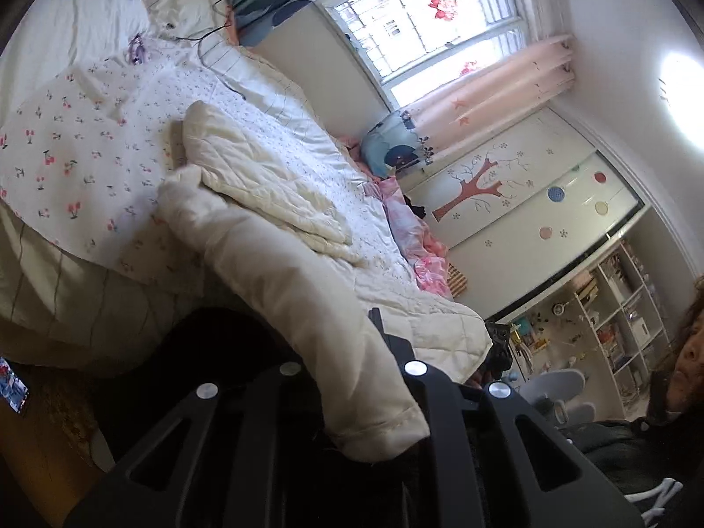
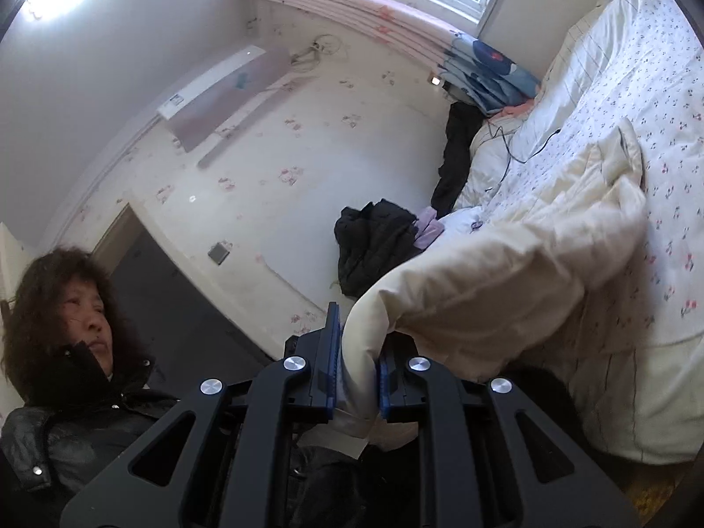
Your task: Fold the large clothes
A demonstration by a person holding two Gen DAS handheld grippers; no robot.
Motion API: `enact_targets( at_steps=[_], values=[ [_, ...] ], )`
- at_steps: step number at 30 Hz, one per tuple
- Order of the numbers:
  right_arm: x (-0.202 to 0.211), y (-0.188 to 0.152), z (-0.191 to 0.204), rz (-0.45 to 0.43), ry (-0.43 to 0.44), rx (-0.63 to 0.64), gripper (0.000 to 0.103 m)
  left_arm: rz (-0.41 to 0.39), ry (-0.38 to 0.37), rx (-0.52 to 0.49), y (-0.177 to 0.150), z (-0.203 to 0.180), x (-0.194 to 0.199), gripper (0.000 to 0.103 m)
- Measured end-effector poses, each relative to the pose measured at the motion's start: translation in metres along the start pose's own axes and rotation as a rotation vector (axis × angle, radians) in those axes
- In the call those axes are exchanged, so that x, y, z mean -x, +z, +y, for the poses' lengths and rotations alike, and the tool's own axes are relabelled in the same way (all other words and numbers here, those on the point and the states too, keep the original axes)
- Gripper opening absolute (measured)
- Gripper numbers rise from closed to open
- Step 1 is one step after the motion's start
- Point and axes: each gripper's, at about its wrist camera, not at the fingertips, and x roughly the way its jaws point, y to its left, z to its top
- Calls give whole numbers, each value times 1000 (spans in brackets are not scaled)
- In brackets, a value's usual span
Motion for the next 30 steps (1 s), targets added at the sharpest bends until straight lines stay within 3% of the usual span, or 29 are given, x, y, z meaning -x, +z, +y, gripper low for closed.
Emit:
enact_targets(
  at_steps=[3, 11, 19, 22, 25, 30],
  values=[
    [3, 11, -25, -39, 17, -54, 14, -32, -17, 74, 8, 21, -2, 14],
    [-18, 67, -55, -111, 34, -54, 14, -104, -73, 72, 52, 23, -13, 14],
    [-75, 177, -104, -201, -85, -88, 14, -227, -66, 60, 177, 35, -72, 14],
    [-99, 210, -150, -235, -172, -144, 14, -257, 10, 80, 224, 60, -115, 14],
    [-123, 231, -214, -266, -310, -239, 14, -262, 166, 82, 252, 85, -160, 14],
    [-159, 223, -327, -215, -639, -363, 12, -185, 552, -20, 257, 135, -259, 17]
  ],
)
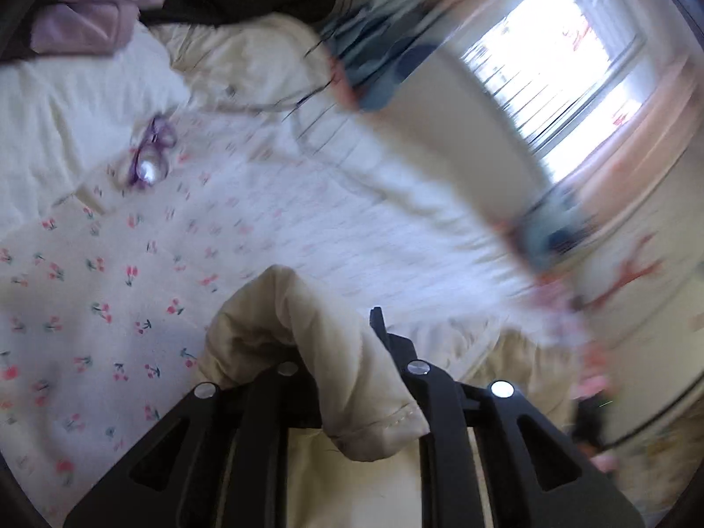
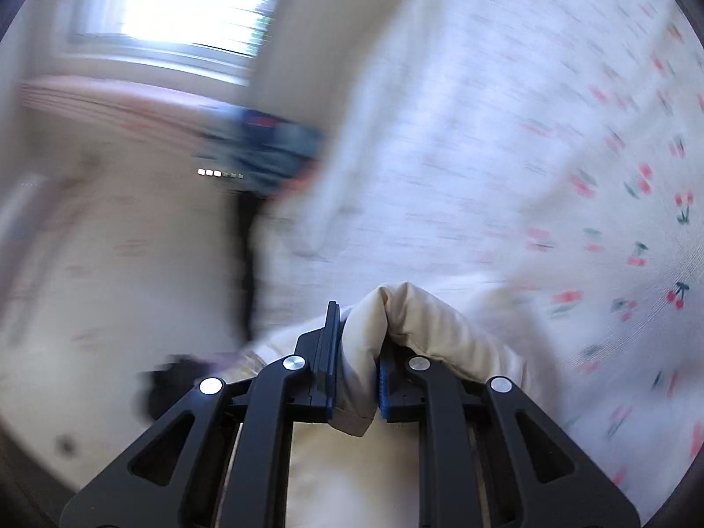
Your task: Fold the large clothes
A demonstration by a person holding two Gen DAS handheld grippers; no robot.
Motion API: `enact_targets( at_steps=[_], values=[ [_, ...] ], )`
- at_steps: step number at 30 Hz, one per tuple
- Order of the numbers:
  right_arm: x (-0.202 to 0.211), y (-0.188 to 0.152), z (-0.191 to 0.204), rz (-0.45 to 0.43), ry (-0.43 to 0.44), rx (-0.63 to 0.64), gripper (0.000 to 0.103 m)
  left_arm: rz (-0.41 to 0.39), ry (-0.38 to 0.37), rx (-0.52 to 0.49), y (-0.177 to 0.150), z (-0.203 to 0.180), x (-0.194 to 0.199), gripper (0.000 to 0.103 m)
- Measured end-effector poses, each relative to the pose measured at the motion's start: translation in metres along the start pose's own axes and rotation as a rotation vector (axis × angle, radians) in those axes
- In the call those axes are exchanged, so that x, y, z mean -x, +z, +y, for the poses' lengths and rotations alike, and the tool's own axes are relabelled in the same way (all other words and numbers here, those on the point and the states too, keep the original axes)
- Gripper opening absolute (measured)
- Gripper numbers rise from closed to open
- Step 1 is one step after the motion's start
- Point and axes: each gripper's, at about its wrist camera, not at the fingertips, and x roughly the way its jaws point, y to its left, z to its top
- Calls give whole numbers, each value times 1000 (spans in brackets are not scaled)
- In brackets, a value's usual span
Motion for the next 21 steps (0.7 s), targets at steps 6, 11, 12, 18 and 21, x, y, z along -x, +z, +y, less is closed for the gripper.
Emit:
enact_targets(
  at_steps=[6, 11, 12, 18, 21],
  values=[
    [-19, -3, -26, -19, -11, 24, 12, -28, 100, -49, -26, 7, -27, 18],
    [-23, -3, -26, -21, -28, 40, 12, -31, 135, -78, -26, 3, -28, 19],
    [-21, -4, -25, -21, -31, 44, 12, -33, 143, -85, -26, 1, -28, 19],
    [-14, 0, -11, 7, -52, 9, 14, 44, 64, 2, -12, 12, -27, 25],
    [7, 2, 11, -34, -48, 34, 15, 98, -219, 370, 5, 59, -12, 32]
  ],
)
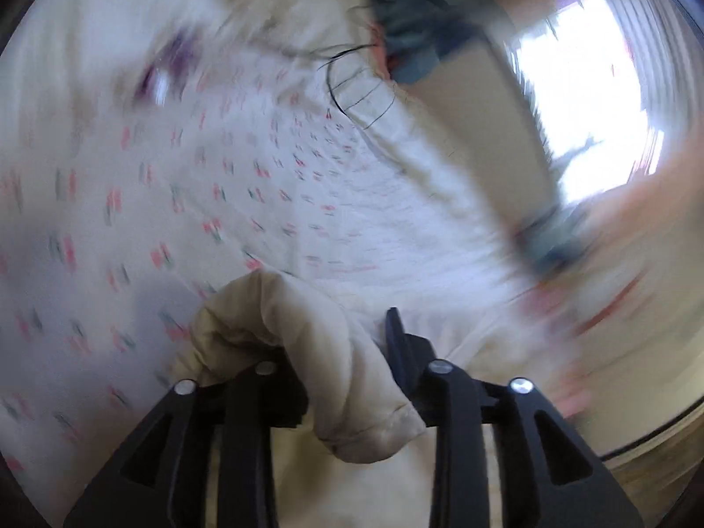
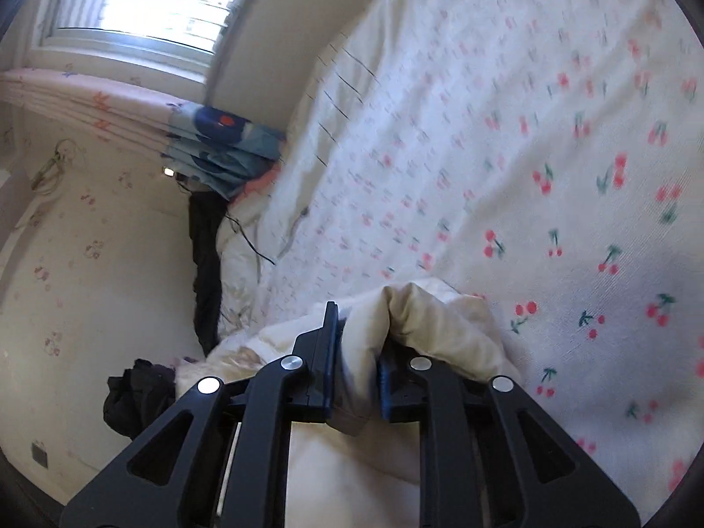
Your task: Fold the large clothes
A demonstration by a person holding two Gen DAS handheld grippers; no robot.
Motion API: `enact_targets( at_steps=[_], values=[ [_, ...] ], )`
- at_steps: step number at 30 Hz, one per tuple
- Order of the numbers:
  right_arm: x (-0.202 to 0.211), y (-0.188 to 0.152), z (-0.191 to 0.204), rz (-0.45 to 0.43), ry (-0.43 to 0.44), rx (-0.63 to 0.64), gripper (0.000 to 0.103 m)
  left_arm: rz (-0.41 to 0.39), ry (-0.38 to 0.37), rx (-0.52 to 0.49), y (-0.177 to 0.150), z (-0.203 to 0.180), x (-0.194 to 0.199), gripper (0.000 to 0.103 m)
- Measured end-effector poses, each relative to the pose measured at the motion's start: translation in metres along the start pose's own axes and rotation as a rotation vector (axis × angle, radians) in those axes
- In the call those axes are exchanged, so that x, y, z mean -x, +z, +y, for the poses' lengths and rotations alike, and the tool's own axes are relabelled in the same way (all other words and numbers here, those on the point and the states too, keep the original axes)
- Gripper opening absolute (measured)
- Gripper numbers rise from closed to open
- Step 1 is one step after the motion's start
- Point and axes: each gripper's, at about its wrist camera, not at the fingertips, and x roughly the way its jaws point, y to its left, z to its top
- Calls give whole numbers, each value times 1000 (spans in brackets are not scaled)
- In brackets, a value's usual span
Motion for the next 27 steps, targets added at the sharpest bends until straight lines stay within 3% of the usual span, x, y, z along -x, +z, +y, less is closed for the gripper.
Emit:
enact_targets(
  at_steps=[1, 2, 4, 5, 7, 8, 9, 10, 12, 13, 14, 16, 17, 19, 22, 24, 27],
  values=[
    [8, -1, 13, -20, -5, 37, 16, 3, -47, 72, 6, 6, 8, 32],
    [14, -3, 24, -31, -11, 72, 17, -12, -46, 81, 11, 2, 21, 32],
    [30, -12, 62, -73, -27, 198, 22, -54, -33, -15, 10, -21, 39, 32],
    [36, -14, 72, -91, -9, 223, 29, -67, -73, -33, 8, -30, 47, 34],
    [49, -17, 90, -151, 53, 216, 48, -73, -156, 15, 8, -37, 55, 52],
    [52, -15, 89, -169, 99, 166, 61, -79, -134, 31, 9, -39, 56, 60],
    [54, -13, 86, -181, 121, 119, 65, -41, 42, -64, 7, -58, 46, 73],
    [55, -10, 78, -192, 129, 41, 67, -3, 169, -180, 5, -73, 37, 73],
    [44, -6, 69, -72, 113, -11, 72, 5, 492, -551, -19, -112, 17, 73],
    [39, -8, 70, 0, 65, 7, 72, -28, 550, -642, -32, -122, 19, 73],
    [40, -14, 76, 22, 15, 70, 72, -44, 485, -657, -42, -127, 27, 73],
    [46, -40, 109, 25, -72, 350, 72, -56, 321, -700, -65, -136, 42, 73],
    [44, -62, 128, 54, -129, 524, 72, -50, 261, -793, -91, -148, 45, 73],
    [32, -94, 149, 128, -184, 707, 72, -5, 203, -920, -130, -162, 39, 73],
    [-13, -135, 161, 255, -374, 911, 72, 114, 111, -1078, -190, -180, 6, 74],
    [-51, -145, 157, 282, -478, 970, 72, 192, 130, -1149, -212, -185, -35, 74],
    [-109, -127, 141, 279, -567, 921, 78, 288, 284, -1049, -190, -179, -113, 74]
  ],
)
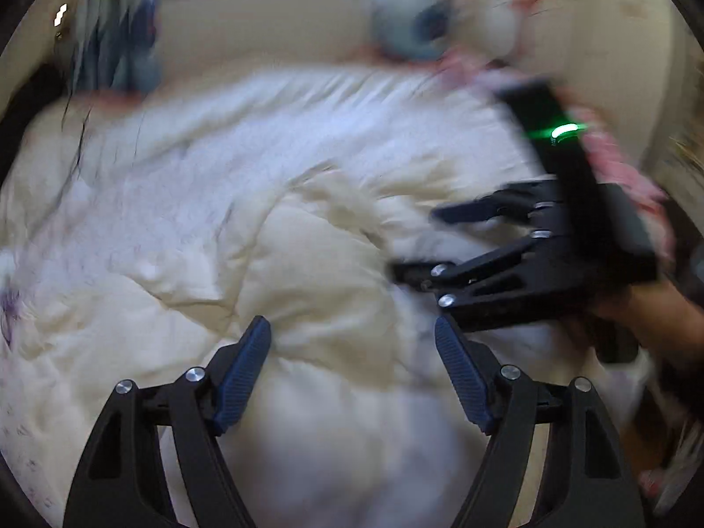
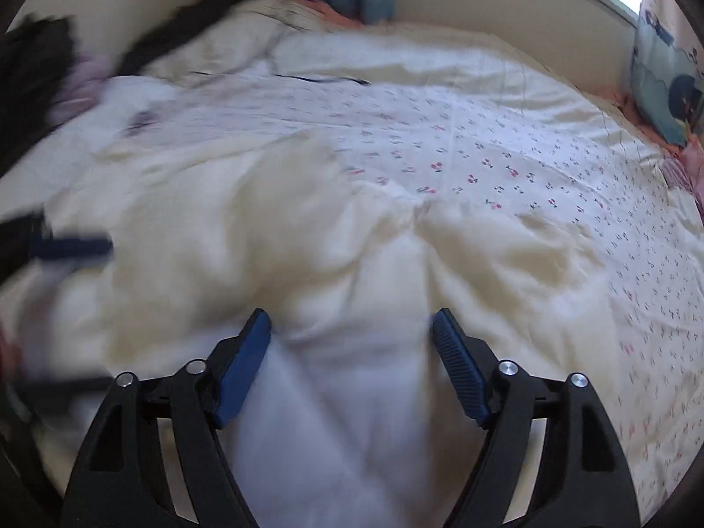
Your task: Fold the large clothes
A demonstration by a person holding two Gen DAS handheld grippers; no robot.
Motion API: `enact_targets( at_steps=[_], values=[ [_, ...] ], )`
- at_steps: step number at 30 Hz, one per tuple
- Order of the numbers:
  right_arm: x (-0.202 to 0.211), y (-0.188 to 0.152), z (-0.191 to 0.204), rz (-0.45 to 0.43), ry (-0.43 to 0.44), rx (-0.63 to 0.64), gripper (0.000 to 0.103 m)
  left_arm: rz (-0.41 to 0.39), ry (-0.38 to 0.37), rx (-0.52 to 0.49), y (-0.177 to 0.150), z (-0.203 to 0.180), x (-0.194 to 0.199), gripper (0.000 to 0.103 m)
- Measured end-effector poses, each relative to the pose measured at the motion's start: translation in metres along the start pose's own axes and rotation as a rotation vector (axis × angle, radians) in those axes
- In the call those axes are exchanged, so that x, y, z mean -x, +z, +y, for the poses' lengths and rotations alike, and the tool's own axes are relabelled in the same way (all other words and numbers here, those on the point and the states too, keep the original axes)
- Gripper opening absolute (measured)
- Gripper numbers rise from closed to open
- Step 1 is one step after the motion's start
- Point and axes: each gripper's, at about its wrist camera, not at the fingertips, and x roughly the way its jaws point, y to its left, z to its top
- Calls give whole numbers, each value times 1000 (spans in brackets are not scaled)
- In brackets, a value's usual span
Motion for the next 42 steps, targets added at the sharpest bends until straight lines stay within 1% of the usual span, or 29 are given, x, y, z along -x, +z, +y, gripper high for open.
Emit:
enact_targets(
  at_steps=[2, 3, 5, 6, 8, 9, 11, 12, 13, 14, 15, 16, 17, 18, 21, 23, 25, 26, 27, 28, 29, 30, 31, 32, 33, 36, 38, 40, 42],
  values=[
    [-33, 9, -14, 18, 19, -85, 78, 22, 33, 134, 21, 37, -36, 73],
    [-47, 13, -27, 12, 38, -148, 78, 32, 50, 173, 26, 51, -50, 73],
    [-59, 18, -37, 17, 50, -203, 78, 44, 68, 204, 29, 63, -70, 73],
    [-58, 19, -38, 26, 51, -204, 78, 49, 88, 188, 30, 59, -73, 73],
    [-51, 23, -42, 19, 52, -217, 78, 44, 101, 157, 34, 51, -69, 73],
    [-42, 26, -41, -17, 48, -218, 78, 23, 91, 165, 35, 50, -62, 73],
    [-27, 36, -32, -99, 50, -150, 78, -46, 91, 194, 35, 58, -39, 73],
    [-29, 42, -26, -97, 17, -103, 78, -75, 111, 213, 37, 66, -32, 73],
    [-37, 47, -22, -73, -3, -68, 78, -86, 136, 233, 38, 73, -31, 73],
    [-52, 52, -22, -34, -22, -51, 81, -80, 156, 269, 39, 87, -38, 73],
    [-78, 55, -27, 39, -33, -65, 88, -56, 141, 314, 37, 101, -51, 73],
    [-103, 55, -40, 101, 18, -129, 89, -42, 118, 347, 35, 110, -60, 73],
    [-110, 57, -45, 108, 37, -170, 89, -34, 108, 379, 33, 118, -72, 73],
    [-118, 62, -50, 109, 32, -196, 91, -33, 120, 373, 33, 117, -78, 74],
    [-132, 68, -47, 143, -5, -166, 92, -18, 176, 325, 32, 107, -92, 74],
    [-131, 69, -50, 165, 23, -163, 92, -5, 156, 318, 30, 104, -88, 74],
    [-117, 71, -56, 188, 59, -166, 89, 1, 116, 337, 32, 107, -69, 74],
    [-100, 71, -59, 160, 58, -169, 89, -19, 110, 349, 31, 108, -54, 74],
    [-79, 68, -60, 104, 45, -154, 89, -65, 128, 342, 29, 107, -33, 74],
    [-61, 62, -62, 53, 1, -123, 89, -106, 162, 320, 27, 105, -19, 74],
    [-59, 56, -66, 37, -36, -101, 89, -139, 201, 292, 23, 104, -7, 74],
    [-65, 49, -72, 46, -51, -100, 92, -148, 238, 282, 17, 106, -6, 74],
    [-77, 37, -82, 74, -22, -129, 93, -140, 259, 283, 12, 110, -11, 74],
    [-85, 28, -95, 58, 43, -192, 94, -106, 239, 318, 2, 118, -25, 74],
    [-84, 25, -97, 41, 54, -208, 95, -110, 233, 332, -4, 120, -31, 74],
    [-85, 25, -92, 36, 24, -187, 95, -139, 309, 287, -7, 108, -37, 74],
    [-85, 26, -93, 50, 45, -191, 95, -141, 325, 274, -8, 106, -37, 74],
    [-68, 29, -94, 54, 57, -212, 94, -142, 323, 274, -8, 106, -37, 74],
    [-35, 21, -86, -15, 71, -228, 94, -150, 322, 276, -10, 107, -36, 74]
  ],
)
